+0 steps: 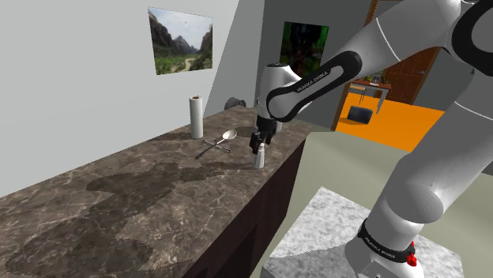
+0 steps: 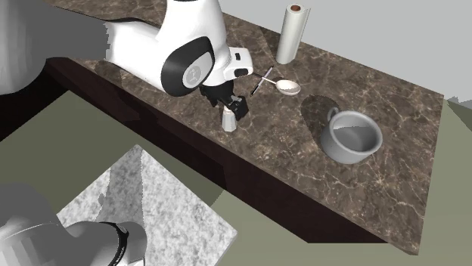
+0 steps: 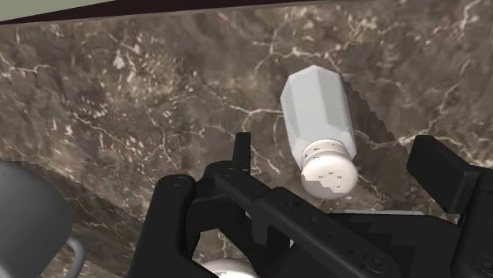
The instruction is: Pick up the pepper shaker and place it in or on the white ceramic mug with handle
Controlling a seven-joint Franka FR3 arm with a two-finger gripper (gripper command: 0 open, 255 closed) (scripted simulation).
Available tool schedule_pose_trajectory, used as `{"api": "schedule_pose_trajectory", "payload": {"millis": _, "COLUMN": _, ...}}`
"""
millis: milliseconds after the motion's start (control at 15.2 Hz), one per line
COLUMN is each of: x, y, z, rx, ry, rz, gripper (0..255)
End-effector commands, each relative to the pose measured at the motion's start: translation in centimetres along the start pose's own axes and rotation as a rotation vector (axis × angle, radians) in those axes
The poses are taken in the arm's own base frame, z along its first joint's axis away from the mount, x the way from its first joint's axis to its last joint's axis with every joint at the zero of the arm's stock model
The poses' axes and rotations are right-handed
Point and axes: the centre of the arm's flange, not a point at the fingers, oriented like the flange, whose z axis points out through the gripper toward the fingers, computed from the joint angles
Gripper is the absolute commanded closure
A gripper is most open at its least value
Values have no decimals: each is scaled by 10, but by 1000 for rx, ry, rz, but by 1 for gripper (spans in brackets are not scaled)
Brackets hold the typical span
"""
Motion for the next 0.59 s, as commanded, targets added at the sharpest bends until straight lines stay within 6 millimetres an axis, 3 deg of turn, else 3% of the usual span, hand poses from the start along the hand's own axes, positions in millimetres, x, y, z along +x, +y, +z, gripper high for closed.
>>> {"api": "schedule_pose_trajectory", "payload": {"millis": 0, "x": 0, "y": 0, "z": 0, "rx": 0, "ry": 0, "rz": 0, "gripper": 0}}
{"api": "schedule_pose_trajectory", "payload": {"millis": 132, "x": 0, "y": 0, "z": 0, "rx": 0, "ry": 0, "rz": 0, "gripper": 0}}
{"api": "schedule_pose_trajectory", "payload": {"millis": 198, "x": 0, "y": 0, "z": 0, "rx": 0, "ry": 0, "rz": 0, "gripper": 255}}
{"api": "schedule_pose_trajectory", "payload": {"millis": 528, "x": 0, "y": 0, "z": 0, "rx": 0, "ry": 0, "rz": 0, "gripper": 255}}
